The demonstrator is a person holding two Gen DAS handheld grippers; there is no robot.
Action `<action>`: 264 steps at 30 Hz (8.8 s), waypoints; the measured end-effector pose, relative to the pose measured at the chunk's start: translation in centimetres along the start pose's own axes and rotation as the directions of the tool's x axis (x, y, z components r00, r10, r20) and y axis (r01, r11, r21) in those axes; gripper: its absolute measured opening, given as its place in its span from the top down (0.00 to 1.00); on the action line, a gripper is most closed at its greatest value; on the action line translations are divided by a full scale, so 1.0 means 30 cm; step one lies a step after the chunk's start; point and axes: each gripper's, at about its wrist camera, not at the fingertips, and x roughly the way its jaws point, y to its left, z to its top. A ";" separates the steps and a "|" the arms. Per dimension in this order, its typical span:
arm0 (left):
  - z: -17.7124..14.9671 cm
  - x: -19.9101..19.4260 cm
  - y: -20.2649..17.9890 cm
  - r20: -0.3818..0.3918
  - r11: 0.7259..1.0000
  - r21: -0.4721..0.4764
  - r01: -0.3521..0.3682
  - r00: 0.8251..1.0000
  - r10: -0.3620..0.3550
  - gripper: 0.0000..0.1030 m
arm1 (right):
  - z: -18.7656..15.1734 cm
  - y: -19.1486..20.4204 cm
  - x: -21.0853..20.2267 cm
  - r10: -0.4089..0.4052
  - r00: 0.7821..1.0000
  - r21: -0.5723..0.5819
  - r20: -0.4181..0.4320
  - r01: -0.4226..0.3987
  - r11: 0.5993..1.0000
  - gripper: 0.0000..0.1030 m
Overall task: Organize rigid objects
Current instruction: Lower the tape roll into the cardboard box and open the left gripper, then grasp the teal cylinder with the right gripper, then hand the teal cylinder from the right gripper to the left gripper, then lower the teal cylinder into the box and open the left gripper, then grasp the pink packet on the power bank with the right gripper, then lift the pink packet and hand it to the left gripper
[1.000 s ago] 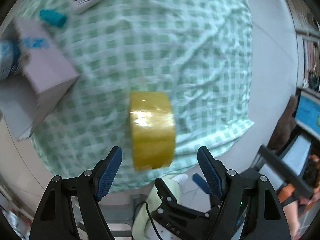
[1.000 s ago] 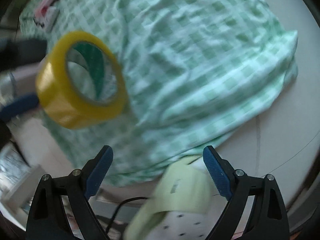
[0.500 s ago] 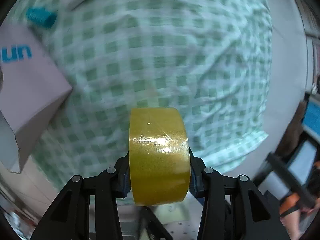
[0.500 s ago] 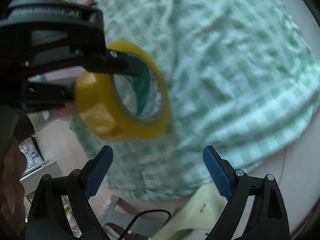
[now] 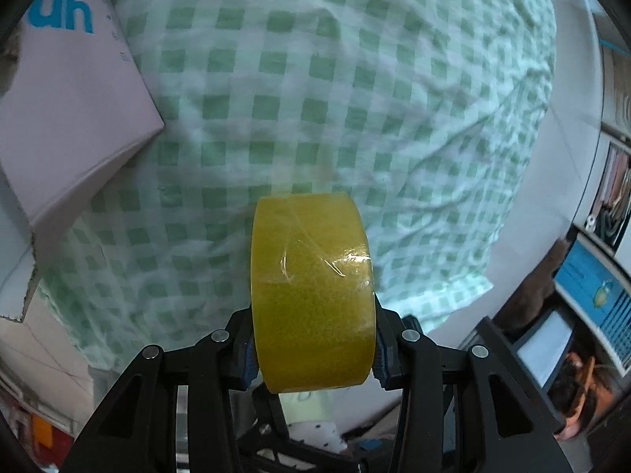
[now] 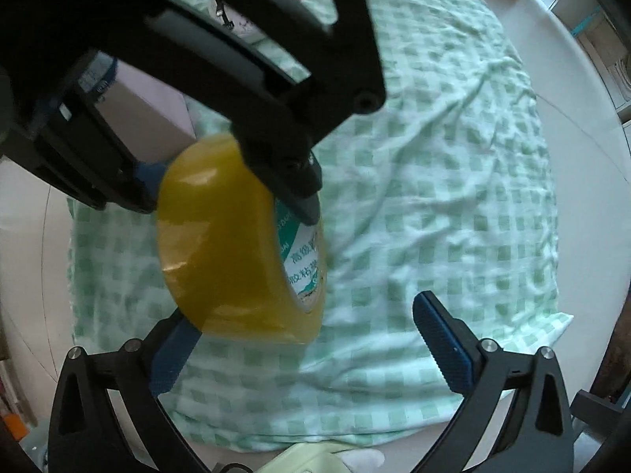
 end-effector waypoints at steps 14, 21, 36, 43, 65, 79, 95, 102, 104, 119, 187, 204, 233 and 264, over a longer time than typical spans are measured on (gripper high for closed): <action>0.007 -0.072 0.106 -0.003 0.986 -0.127 0.104 0.994 -0.105 0.60 | 0.043 -0.078 -0.036 0.222 0.974 0.126 0.036 -0.225 0.966 0.00; 0.016 -0.073 0.116 -0.025 0.987 -0.114 0.112 0.993 -0.115 0.60 | 0.096 -0.023 -0.106 0.354 0.923 0.102 0.150 -0.370 0.923 0.01; -0.044 -0.181 0.018 0.033 0.995 0.032 0.095 0.995 -0.096 0.60 | 0.193 0.004 -0.138 0.419 0.906 0.076 0.066 -0.423 0.903 0.43; -0.151 -0.437 0.019 0.170 0.981 0.097 0.170 0.968 -0.185 0.59 | 0.261 0.046 -0.346 0.423 0.890 -0.013 0.169 -0.427 0.904 0.43; -0.270 -0.775 0.471 0.435 0.970 -0.097 0.221 0.887 -0.158 0.59 | 0.388 0.418 -0.300 0.593 0.801 -0.130 0.086 -0.581 0.804 0.43; -0.197 -0.763 0.454 0.490 0.973 -0.165 0.163 0.870 -0.062 0.16 | 0.370 0.211 -0.302 0.213 0.962 0.041 0.173 -0.223 0.974 0.00; -0.339 -0.821 0.426 0.592 0.964 -0.249 0.094 0.803 0.075 0.16 | 0.576 0.078 -0.091 -0.110 0.994 -0.385 -0.011 0.097 0.918 0.01; -0.347 -0.841 0.463 0.609 0.972 -0.227 0.066 0.789 0.088 0.16 | 0.716 0.179 0.005 0.031 0.990 -0.522 -0.138 -0.099 0.847 0.54; -0.352 -0.851 0.470 0.614 0.971 -0.232 0.053 0.782 0.104 0.16 | 0.766 0.214 0.046 0.092 0.975 -0.498 -0.201 -0.183 0.848 0.54; -0.317 -0.842 0.474 0.596 0.967 -0.248 0.051 0.795 0.111 0.16 | 0.906 0.483 0.229 0.103 0.965 -0.492 -0.243 -0.214 0.844 0.65; -0.323 -0.842 0.272 0.709 0.986 0.053 -0.156 0.701 0.073 0.80 | 0.211 0.087 -0.267 -0.011 0.998 0.160 -0.063 0.021 0.987 0.00; -0.251 -0.800 0.317 0.682 0.999 0.007 -0.052 0.731 0.033 0.37 | 0.205 -0.012 -0.262 0.074 0.996 0.310 -0.040 -0.058 0.949 0.00; -0.346 -0.792 0.396 0.631 0.965 -0.184 0.187 0.775 -0.030 0.15 | 0.481 0.181 -0.003 -0.431 0.837 -0.909 0.337 0.409 0.084 0.00; -0.288 -0.809 0.370 0.552 0.967 -0.157 0.201 0.830 -0.083 0.15 | 0.757 0.215 -0.159 0.068 0.990 -0.651 -0.127 -0.135 0.747 0.53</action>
